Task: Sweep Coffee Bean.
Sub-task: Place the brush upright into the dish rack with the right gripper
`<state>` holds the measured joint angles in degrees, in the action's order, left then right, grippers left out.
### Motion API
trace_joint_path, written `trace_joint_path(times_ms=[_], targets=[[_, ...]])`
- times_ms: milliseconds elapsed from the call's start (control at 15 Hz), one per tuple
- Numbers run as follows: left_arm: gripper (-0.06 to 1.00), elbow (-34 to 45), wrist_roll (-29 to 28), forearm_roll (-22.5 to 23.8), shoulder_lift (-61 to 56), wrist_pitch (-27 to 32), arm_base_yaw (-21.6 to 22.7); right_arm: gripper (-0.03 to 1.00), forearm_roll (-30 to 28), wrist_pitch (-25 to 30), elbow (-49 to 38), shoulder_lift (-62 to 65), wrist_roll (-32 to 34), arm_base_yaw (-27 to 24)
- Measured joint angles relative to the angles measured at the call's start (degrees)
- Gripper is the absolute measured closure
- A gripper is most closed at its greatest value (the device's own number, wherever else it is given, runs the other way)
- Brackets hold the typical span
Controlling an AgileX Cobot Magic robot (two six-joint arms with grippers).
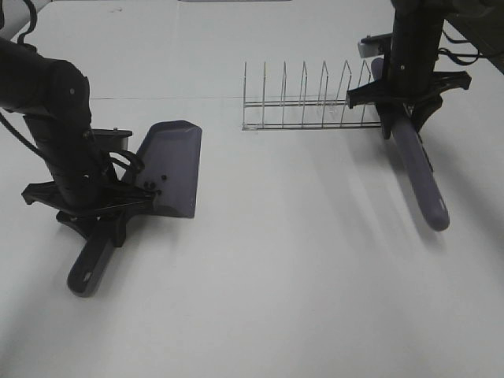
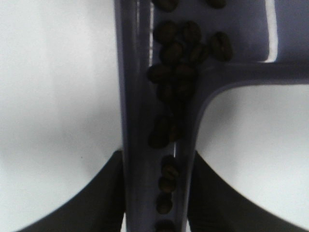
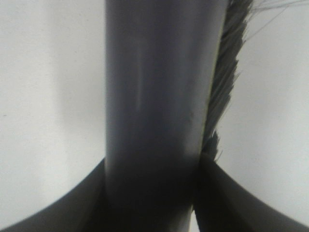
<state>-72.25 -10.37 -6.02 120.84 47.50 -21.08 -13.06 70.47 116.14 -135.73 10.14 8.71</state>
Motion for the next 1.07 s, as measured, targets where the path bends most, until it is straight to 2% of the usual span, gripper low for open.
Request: trace_joint_path(times_ms=[133,333,600,800,1067], targets=[[0.62,0.0,0.1,-0.7,0.0,0.0,0.0,0.64,5.2,-0.1,-1.7,5.3,-3.0,-0.1],[0.62,0.0,0.1,-1.1,0.0,0.0,0.0,0.66,6.4,-0.2,-8.3,8.9,-3.7,-0.6],[0.62,0.0,1.2,-1.3,0.0,0.0,0.0,0.68,7.5,0.1,-16.0,8.8,-4.8,-6.3],[0.62,0.0,1.3,-1.4,0.0,0.0,0.0,0.68,8.7,0.0,-14.5,8.8,-6.6,-7.2],[0.62,0.0,1.5,-1.4,0.0,0.0,0.0,0.68,9.5,-0.1,-8.4,8.8,-6.7,-7.2]])
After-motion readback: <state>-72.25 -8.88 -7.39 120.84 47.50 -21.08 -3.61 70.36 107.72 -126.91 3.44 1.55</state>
